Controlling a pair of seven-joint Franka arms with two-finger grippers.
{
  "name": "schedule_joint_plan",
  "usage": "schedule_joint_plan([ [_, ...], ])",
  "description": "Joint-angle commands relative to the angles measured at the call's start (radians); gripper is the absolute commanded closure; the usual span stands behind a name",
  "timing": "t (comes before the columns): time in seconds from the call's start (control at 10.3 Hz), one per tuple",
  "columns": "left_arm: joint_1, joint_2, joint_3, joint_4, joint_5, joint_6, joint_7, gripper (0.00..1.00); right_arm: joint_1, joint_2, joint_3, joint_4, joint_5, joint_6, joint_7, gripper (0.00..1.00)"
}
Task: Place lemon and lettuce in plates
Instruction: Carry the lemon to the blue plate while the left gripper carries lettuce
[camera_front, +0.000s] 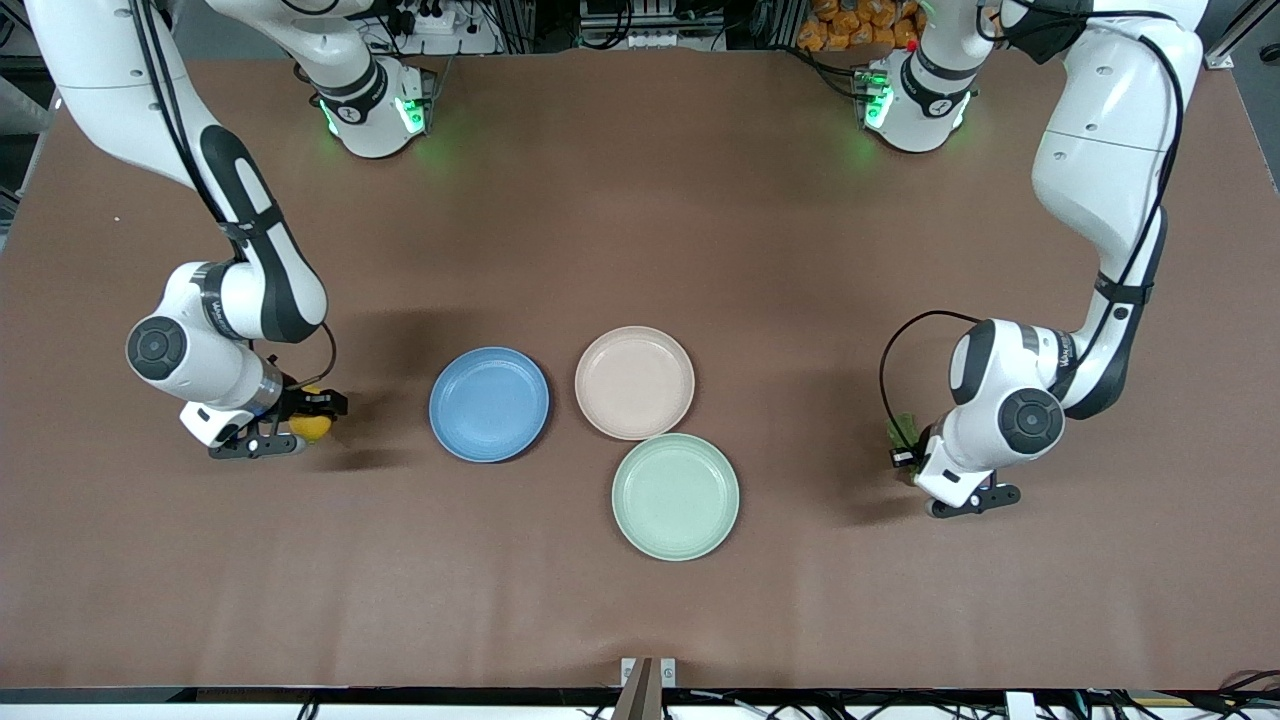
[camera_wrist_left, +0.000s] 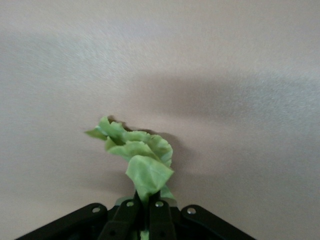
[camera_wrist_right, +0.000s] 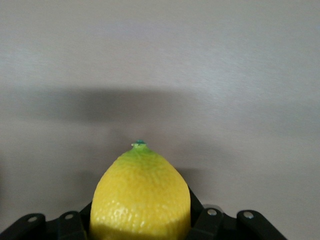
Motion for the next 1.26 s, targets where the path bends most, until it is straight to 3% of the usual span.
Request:
schedule_joint_plan([
  [0.0,-0.003,-0.1,-0.007,-0.021,-0.011,-0.053,-0.025,1.0,0.001,-0.024,0.042,0.039,0.05,-0.079,0.006,0.53],
  [0.19,-0.003,-0.128,-0.048,-0.02,-0.014,-0.096,-0.055,1.0,0.013,-0.022,0.085,0.08,0.065,-0.119,0.089,0.53],
  [0.77,-0.028,-0.16,-0.189,-0.011,-0.008,-0.181,-0.32,1.0,0.17,0.002,0.088,0.126,0.064,-0.118,0.252,0.52],
  [1.16,-0.161,-0.152,-0.198,-0.005,0.001,-0.179,-0.477,1.0,0.253,0.043,0.087,0.129,0.056,-0.075,0.345,0.51],
])
